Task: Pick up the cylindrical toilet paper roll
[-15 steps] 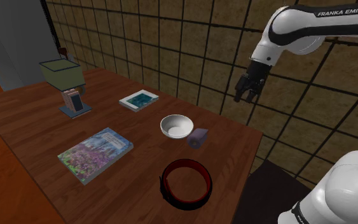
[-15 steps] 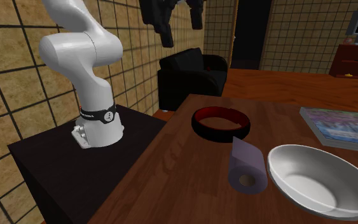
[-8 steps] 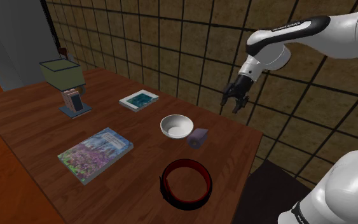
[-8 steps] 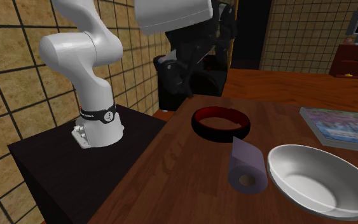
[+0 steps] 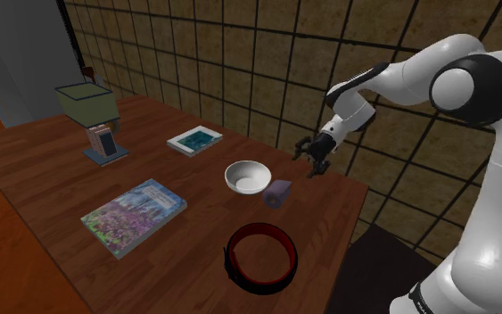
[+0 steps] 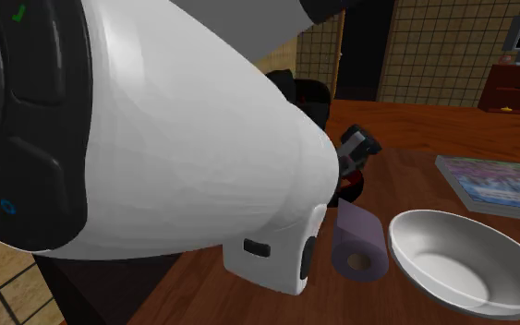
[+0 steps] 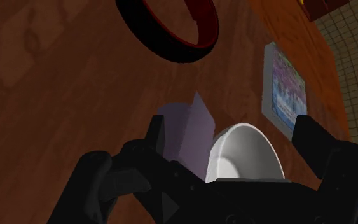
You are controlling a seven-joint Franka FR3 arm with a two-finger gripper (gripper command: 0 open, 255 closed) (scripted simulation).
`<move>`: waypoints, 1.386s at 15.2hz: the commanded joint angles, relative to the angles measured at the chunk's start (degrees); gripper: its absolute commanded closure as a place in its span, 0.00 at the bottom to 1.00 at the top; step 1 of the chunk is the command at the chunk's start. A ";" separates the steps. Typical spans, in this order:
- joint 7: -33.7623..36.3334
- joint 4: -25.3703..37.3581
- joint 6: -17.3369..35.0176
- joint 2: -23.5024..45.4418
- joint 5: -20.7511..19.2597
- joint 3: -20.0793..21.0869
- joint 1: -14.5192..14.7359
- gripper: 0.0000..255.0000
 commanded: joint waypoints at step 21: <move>-2.72 5.01 -4.79 18.07 13.04 3.55 -4.88 1.00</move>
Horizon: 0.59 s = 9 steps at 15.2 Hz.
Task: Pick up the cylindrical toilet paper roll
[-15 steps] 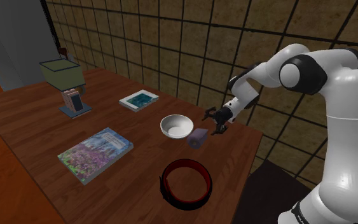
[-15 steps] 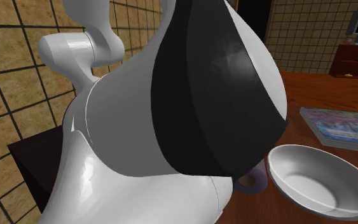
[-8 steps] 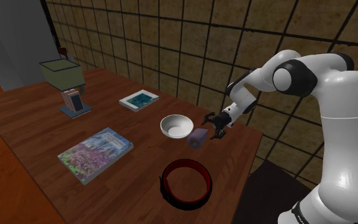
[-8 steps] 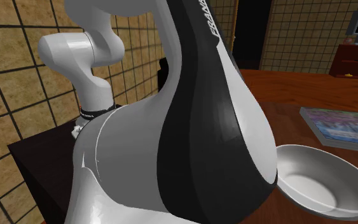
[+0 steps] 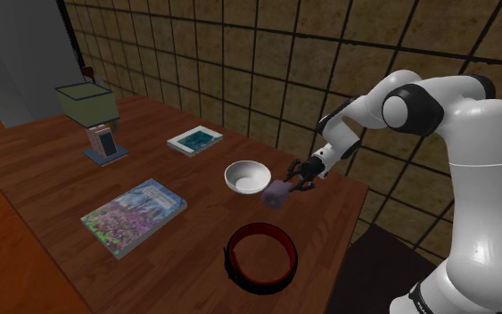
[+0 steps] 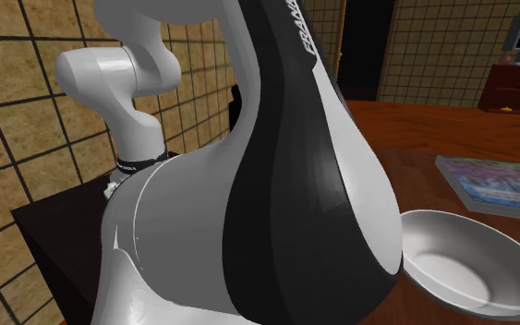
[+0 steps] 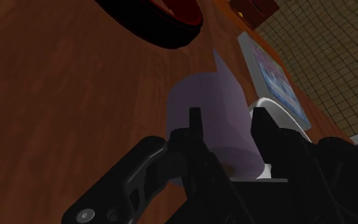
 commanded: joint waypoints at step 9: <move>3.05 -1.64 -0.01 -4.48 -0.63 -0.83 0.96 1.00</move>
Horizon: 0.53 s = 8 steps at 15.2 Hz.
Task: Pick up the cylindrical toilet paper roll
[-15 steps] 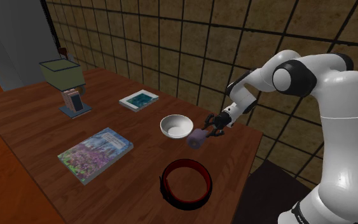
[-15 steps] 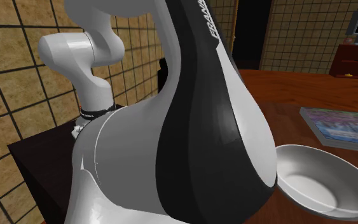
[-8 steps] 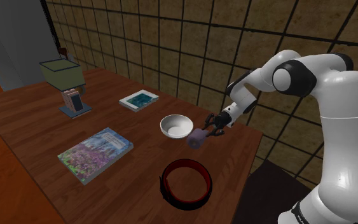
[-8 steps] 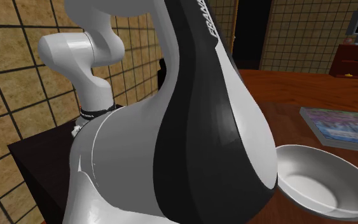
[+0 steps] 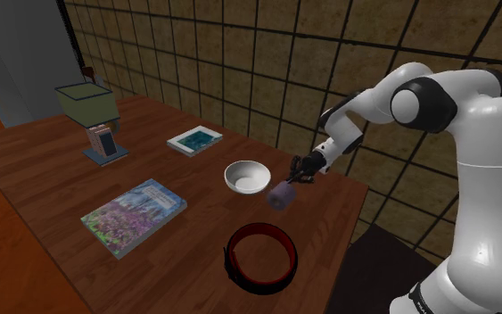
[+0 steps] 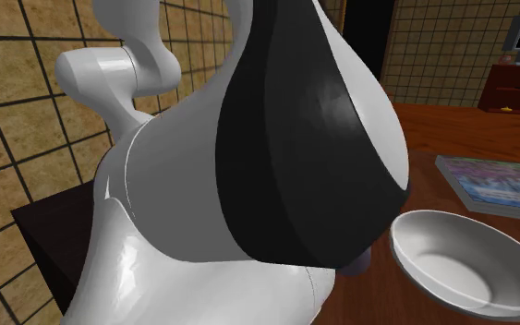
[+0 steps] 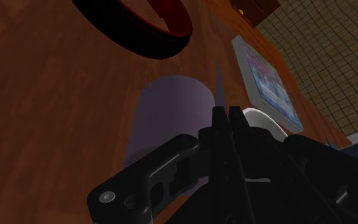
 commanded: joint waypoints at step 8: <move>4.18 -0.82 -1.49 -5.42 -1.13 -0.84 0.42 1.00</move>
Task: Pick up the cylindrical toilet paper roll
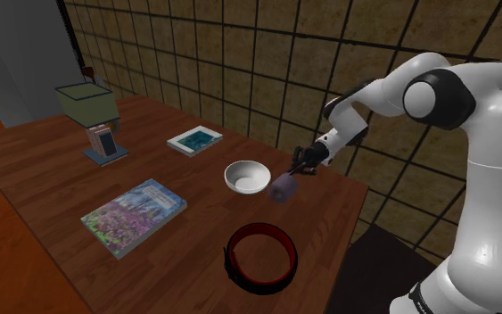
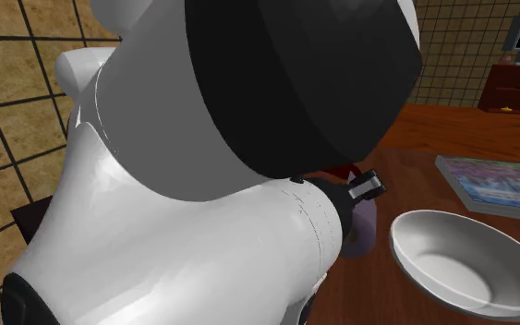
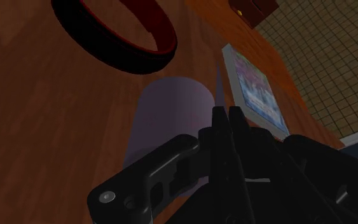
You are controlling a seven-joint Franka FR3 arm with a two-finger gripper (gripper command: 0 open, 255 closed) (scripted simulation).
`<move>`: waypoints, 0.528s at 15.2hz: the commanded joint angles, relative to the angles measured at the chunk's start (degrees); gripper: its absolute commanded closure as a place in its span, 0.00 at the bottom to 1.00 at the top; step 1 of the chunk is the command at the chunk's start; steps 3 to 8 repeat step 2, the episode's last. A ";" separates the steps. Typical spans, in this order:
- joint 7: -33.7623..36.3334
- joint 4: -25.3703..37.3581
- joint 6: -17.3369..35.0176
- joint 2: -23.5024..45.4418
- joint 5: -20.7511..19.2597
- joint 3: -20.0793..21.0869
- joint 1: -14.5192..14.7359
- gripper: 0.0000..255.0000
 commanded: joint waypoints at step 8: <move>0.59 -0.03 -0.22 -0.69 -0.12 -0.09 0.05 1.00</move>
